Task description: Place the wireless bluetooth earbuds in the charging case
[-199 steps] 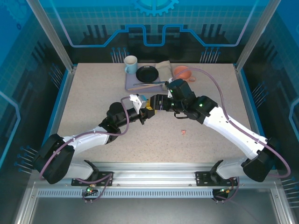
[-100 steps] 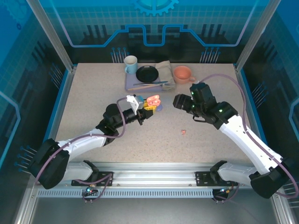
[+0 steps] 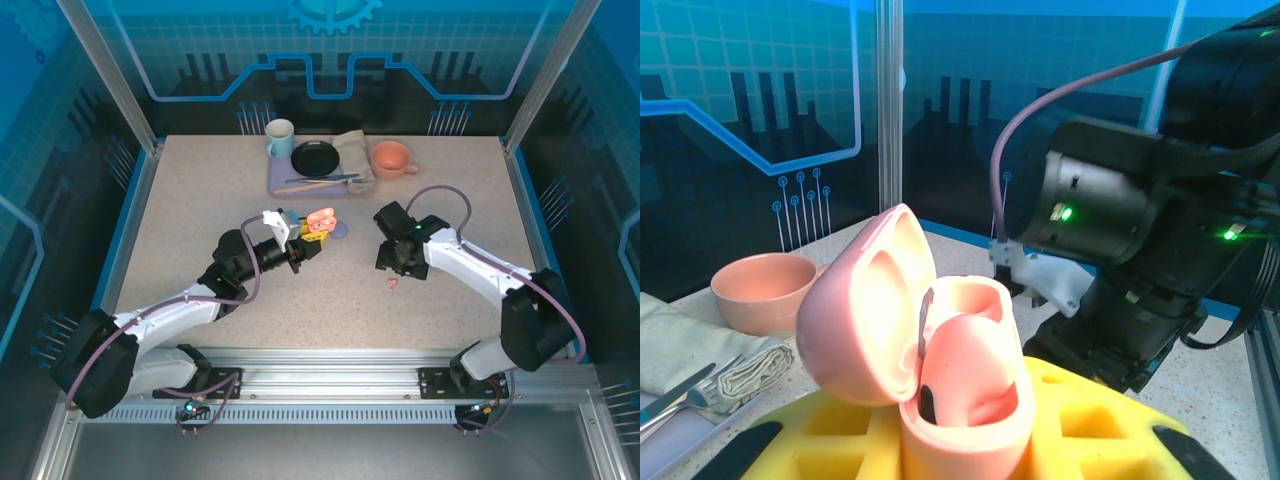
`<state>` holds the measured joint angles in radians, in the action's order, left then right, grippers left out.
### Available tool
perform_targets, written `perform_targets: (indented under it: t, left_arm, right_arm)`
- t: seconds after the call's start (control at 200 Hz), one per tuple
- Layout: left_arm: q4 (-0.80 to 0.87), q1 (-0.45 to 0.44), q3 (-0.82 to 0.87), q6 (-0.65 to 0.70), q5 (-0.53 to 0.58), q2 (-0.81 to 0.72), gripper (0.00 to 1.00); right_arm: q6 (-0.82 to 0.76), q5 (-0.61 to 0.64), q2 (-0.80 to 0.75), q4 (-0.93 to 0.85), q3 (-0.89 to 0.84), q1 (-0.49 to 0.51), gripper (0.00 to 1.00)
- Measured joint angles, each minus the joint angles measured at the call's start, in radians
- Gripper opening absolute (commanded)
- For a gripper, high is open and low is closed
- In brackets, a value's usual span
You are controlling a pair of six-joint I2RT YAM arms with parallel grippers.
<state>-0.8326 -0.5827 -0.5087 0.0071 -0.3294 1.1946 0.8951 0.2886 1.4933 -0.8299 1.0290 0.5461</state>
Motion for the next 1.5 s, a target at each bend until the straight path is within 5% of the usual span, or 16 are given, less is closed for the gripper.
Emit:
perform_targets:
  t: [0.535,1.501]
  left_arm:
    - [-0.001,0.005,0.007,0.003,0.000,-0.001,0.00]
    - [-0.002,0.011,0.009,0.003,0.000,-0.001,0.00]
  right_arm:
    - [0.000,-0.011,0.220,0.051,0.000,0.016,0.59]
    - [-0.001,-0.013,0.245,0.103,-0.008,0.016,0.40]
